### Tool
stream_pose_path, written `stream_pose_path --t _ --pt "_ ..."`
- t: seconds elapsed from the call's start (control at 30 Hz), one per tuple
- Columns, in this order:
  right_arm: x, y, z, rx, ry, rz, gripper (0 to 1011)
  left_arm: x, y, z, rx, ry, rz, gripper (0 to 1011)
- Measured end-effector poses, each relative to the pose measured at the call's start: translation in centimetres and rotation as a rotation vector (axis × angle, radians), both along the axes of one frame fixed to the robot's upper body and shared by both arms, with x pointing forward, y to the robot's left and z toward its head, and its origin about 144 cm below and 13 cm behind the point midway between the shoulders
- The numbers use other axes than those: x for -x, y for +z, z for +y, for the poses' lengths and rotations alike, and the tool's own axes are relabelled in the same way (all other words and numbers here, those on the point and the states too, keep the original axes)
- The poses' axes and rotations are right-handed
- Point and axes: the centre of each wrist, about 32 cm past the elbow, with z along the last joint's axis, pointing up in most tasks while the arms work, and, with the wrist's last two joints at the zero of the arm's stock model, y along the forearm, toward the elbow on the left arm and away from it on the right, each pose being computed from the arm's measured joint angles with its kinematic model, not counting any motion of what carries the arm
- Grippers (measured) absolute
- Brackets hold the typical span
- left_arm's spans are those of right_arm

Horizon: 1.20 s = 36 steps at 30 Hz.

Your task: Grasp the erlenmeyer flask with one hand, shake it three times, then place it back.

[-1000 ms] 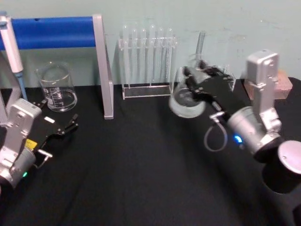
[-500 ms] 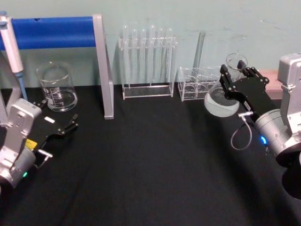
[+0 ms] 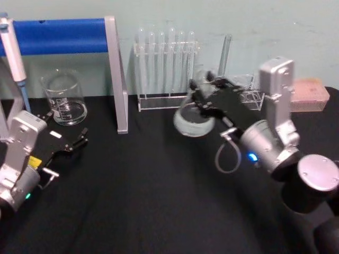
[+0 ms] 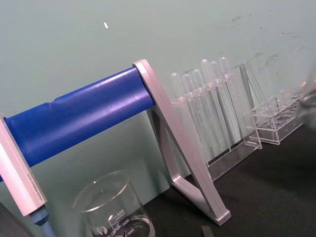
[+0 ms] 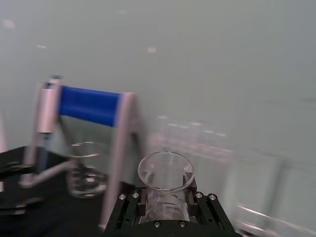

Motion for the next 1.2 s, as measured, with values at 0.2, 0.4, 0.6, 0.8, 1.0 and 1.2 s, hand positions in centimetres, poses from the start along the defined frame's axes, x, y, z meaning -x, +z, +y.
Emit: stream_pose_path --t 0.2,0.4,0.6,0.8,1.0,1.2 --pt "-0.5 0.0 2.2 -0.001 0.135 0.001 449 0.0 0.0 0.0 0.000 0.000 0.000 1001" --pt "-0.9 0.0 3.6 -0.002 0.218 0.003 449 0.0 0.0 0.0 0.000 0.000 0.000 1001" --pt "-1.0 0.0 3.5 -0.005 0.211 0.003 449 0.0 0.0 0.0 0.000 0.000 0.000 1001" --pt "-0.9 0.1 1.9 -0.010 0.117 -0.002 449 0.0 0.0 0.0 0.000 0.000 0.000 1001" --pt "-0.3 0.2 -0.6 -0.009 -0.033 -0.006 449 0.0 0.0 0.0 0.000 0.000 0.000 1001" --pt "0.7 0.2 -3.1 -0.004 -0.170 -0.005 449 0.0 0.0 0.0 0.000 0.000 0.000 1001"
